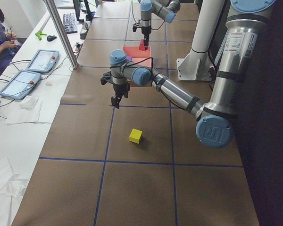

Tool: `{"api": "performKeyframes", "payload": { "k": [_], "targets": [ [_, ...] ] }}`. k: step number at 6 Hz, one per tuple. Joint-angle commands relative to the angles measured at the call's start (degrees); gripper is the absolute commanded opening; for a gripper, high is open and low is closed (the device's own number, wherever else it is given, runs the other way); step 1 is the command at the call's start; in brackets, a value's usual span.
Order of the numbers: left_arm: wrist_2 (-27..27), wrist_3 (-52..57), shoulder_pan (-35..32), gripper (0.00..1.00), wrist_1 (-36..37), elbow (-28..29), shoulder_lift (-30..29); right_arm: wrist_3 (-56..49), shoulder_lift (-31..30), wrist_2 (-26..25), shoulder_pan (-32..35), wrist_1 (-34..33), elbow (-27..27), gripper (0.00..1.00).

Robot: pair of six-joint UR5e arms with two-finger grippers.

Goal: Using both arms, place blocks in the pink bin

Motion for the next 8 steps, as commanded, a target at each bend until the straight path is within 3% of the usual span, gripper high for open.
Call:
{"api": "performKeyframes", "payload": {
  "k": [1,3,4,5,6,7,8],
  "targets": [
    [-0.1,-0.1,-0.7,1.00,-7.9,-0.2,7.2,0.5,0.5,-1.2,-1.4,0.0,0.2,1.00],
    [0.0,-0.1,-0.5,1.00,-9.8,0.5,10.0,-5.7,-2.0,4.2,3.7,-0.4,2.2,1.00],
    [0.1,-0.5,-0.5,1.00,-9.9,0.5,10.4,-8.1,-4.7,4.6,4.5,-0.4,4.0,1.00],
    [0.5,-4.8,-0.1,1.00,-17.2,2.6,12.8,-8.2,-5.1,4.6,4.7,-0.4,4.5,1.00],
    [0.5,-10.1,1.2,1.00,-29.9,8.4,14.1,-8.3,-5.2,4.6,4.9,-0.4,4.6,1.00],
    [0.5,-14.9,3.7,1.00,-37.7,12.4,14.1,-8.4,-5.4,4.6,5.0,-0.4,4.6,1.00],
    [0.6,-18.9,7.0,1.00,-40.3,13.4,14.3,-8.4,-5.9,4.6,5.0,-0.4,4.9,1.00]
  ]
}}
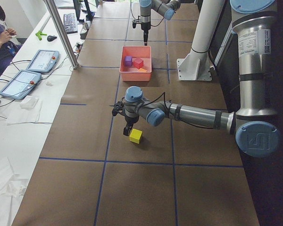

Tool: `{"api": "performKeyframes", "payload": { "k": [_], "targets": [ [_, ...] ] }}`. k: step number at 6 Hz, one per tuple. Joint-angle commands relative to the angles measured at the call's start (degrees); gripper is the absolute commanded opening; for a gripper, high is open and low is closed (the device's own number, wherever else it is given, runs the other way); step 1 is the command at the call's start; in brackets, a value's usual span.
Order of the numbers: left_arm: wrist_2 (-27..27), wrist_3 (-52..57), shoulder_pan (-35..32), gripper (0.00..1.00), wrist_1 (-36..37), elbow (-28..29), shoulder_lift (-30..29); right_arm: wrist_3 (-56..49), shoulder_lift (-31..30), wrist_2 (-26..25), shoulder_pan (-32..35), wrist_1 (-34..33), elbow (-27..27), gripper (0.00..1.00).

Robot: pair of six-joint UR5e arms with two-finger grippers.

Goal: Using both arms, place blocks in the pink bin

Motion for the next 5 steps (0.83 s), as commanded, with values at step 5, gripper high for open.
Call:
{"api": "performKeyframes", "payload": {
  "k": [5],
  "targets": [
    [3.5,-5.1,5.0,1.00,-4.7,2.3,1.1,-0.1,-1.1,0.0,0.1,0.1,0.4,1.00]
  ]
}}
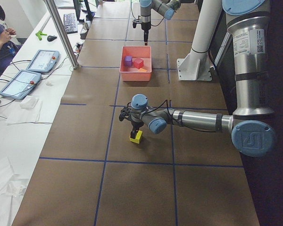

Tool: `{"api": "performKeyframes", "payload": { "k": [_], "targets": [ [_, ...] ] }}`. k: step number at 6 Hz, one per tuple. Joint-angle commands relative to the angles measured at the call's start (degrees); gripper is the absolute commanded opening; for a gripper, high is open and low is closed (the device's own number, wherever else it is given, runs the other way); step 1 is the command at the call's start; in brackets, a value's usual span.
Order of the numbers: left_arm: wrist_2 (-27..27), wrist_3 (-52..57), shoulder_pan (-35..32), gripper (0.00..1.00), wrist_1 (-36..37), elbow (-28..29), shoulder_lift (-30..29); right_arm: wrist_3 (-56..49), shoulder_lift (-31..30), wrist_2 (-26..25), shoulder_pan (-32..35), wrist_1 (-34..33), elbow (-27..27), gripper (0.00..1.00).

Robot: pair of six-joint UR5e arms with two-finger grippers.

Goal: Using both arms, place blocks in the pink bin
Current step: 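Grasp the yellow cube with the left gripper while the right gripper hovers over the bin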

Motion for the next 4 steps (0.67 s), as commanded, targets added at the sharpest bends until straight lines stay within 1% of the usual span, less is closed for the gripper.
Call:
{"api": "performKeyframes", "payload": {
  "k": [1,4],
  "targets": [
    [1.2,0.0,0.1,1.00,0.1,0.8,0.0,0.0,-0.1,0.0,0.0,0.0,0.0,1.00],
    [1.1,-0.3,2.2,1.00,0.0,3.5,-0.8,0.0,-0.6,-0.1,0.0,0.0,0.0,1.00]
  ]
}}
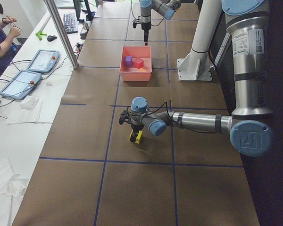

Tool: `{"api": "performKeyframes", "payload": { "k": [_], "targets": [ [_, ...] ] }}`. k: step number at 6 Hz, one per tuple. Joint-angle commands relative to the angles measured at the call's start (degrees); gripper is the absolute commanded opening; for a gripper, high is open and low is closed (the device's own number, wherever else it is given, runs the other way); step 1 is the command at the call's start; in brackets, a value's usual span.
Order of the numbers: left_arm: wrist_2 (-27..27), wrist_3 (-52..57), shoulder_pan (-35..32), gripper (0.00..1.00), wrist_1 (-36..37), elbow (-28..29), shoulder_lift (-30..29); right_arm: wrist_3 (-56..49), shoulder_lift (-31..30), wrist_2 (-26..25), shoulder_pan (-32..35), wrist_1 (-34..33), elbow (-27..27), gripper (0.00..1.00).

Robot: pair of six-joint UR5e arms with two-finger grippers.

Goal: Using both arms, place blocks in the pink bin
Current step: 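Grasp the yellow cube with the left gripper while the right gripper hovers over the bin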

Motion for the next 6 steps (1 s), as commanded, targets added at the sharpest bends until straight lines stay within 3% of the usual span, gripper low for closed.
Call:
{"api": "performKeyframes", "payload": {
  "k": [1,2,4,6],
  "targets": [
    [-0.1,-0.1,1.6,1.00,0.0,1.9,-1.1,0.0,-0.3,-0.1,0.0,0.0,0.0,1.00],
    [-0.1,-0.1,1.6,1.00,0.0,2.5,-1.3,0.0,-0.5,-0.2,0.0,0.0,0.0,1.00],
    [-0.1,-0.4,1.6,0.65,0.1,3.2,-2.0,0.0,-0.5,-0.4,-0.1,0.1,0.1,1.00],
    [-0.1,-0.5,1.3,0.59,0.5,0.9,-3.4,-0.1,-0.3,0.1,0.6,-0.1,1.3,1.00]
  ]
}}
